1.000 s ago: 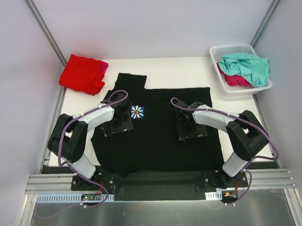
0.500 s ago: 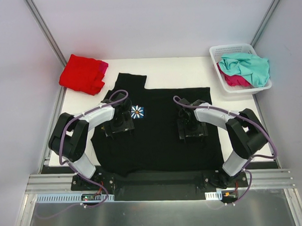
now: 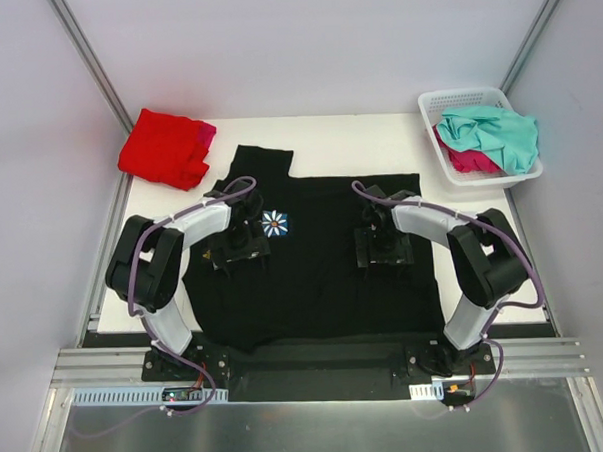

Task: Fold and stack the t-shirts

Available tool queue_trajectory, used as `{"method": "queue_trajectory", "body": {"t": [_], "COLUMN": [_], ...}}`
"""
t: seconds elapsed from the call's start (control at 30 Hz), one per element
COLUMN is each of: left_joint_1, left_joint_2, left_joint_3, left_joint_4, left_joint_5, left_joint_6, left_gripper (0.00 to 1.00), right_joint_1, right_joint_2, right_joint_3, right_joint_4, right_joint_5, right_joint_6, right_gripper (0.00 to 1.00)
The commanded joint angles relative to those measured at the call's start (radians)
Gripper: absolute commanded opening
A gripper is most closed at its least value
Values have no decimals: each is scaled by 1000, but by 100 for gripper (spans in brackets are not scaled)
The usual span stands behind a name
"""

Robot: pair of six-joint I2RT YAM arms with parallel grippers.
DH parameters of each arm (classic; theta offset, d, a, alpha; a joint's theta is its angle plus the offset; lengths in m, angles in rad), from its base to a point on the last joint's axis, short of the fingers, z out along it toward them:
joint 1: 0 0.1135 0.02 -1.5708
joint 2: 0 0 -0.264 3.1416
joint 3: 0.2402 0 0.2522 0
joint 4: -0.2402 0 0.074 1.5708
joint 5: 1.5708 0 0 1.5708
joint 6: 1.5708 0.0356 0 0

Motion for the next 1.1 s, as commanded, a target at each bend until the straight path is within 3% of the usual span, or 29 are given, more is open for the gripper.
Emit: {"method": "queue_trajectory", "body": {"t": [0.0,0.43,0.93,1.07], "left_joint_1": [9,69,129,149], "left_joint_2": [103,217,365,421], "left_joint_3": [13,192,504,649], "left_joint_4": [172,137,54,-3], "left_joint_5": [4,4,40,37], "left_joint_6": [-16,56,96,114], "left_gripper": [99,99,99,99], "right_joint_1": [-37,-89,-118,-124], "right_joint_2": [53,129,133,132], "right_joint_3": [19,177,329,350], "right_joint_4": [138,90,9,1], "right_joint_5": [23,-21,-27,-35], "right_joint_6": [-22,-85,-126,-128], "right_gripper": [88,88,88,88]}}
